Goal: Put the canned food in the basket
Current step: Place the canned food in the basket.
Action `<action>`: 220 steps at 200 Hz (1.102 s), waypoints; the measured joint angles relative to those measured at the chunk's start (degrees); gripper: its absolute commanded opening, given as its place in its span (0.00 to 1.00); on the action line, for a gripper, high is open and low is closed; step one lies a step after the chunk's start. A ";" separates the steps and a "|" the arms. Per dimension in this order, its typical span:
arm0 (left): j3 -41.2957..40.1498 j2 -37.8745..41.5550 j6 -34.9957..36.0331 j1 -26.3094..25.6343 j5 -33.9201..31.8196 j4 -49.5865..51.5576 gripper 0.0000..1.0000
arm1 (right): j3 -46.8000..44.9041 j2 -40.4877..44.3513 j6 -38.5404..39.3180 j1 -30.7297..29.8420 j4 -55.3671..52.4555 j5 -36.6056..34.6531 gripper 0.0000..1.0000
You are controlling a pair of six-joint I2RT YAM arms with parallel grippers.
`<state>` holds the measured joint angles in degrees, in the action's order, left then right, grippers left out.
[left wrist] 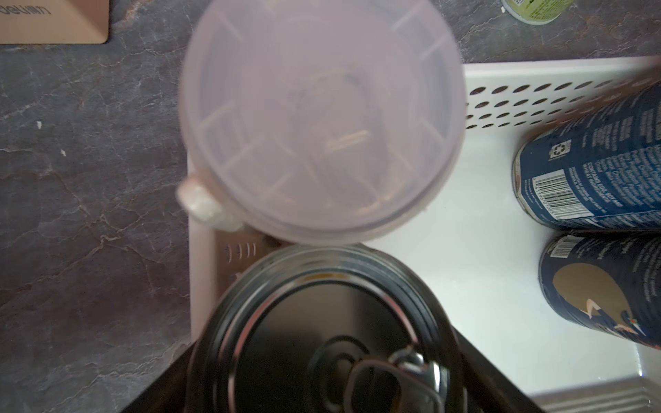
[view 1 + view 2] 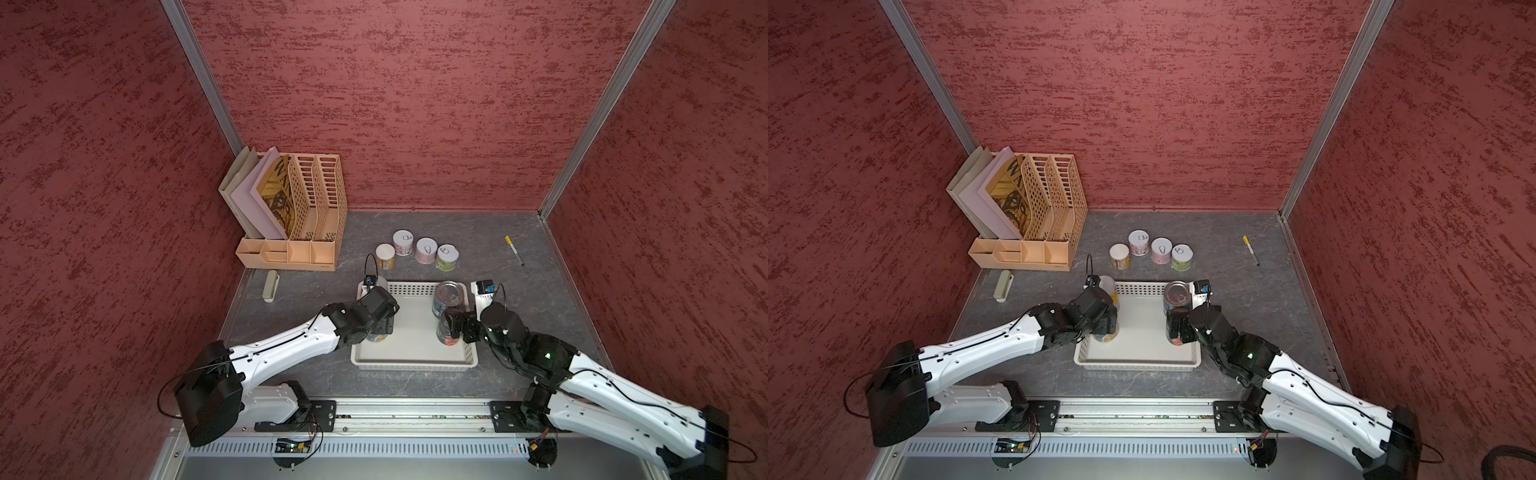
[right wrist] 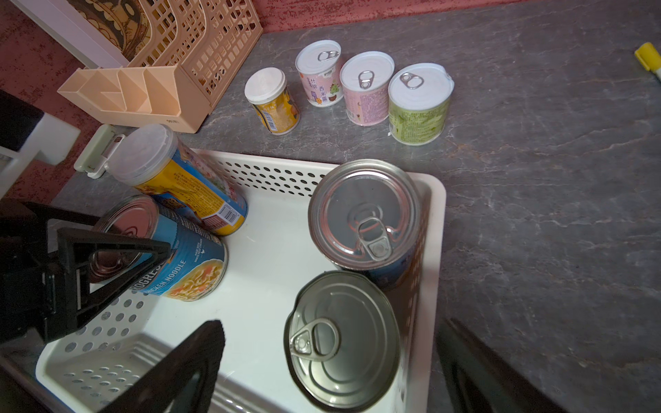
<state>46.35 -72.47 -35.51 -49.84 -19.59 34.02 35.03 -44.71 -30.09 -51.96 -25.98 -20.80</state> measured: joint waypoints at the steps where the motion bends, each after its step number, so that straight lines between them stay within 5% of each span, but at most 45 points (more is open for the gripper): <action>1: 0.00 0.00 -0.02 0.00 0.00 0.00 0.78 | 0.00 0.00 0.00 0.00 0.00 0.00 0.98; 60: 0.83 -1.64 -0.66 0.00 -1.20 -0.39 1.00 | 0.00 -0.48 0.00 0.00 0.02 0.00 0.98; 160: 2.95 0.94 0.35 -0.42 -2.73 -0.15 1.00 | 0.00 0.50 -0.02 0.00 0.24 -0.44 0.98; 220: 18.01 11.82 1.95 1.77 0.68 0.48 1.00 | 13.46 -7.72 -0.46 1.51 0.50 -1.66 0.98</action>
<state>64.36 -60.64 -33.56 -48.07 -18.92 34.50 48.49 -52.42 -30.55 -50.46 -25.47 -22.46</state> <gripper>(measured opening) 0.996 0.983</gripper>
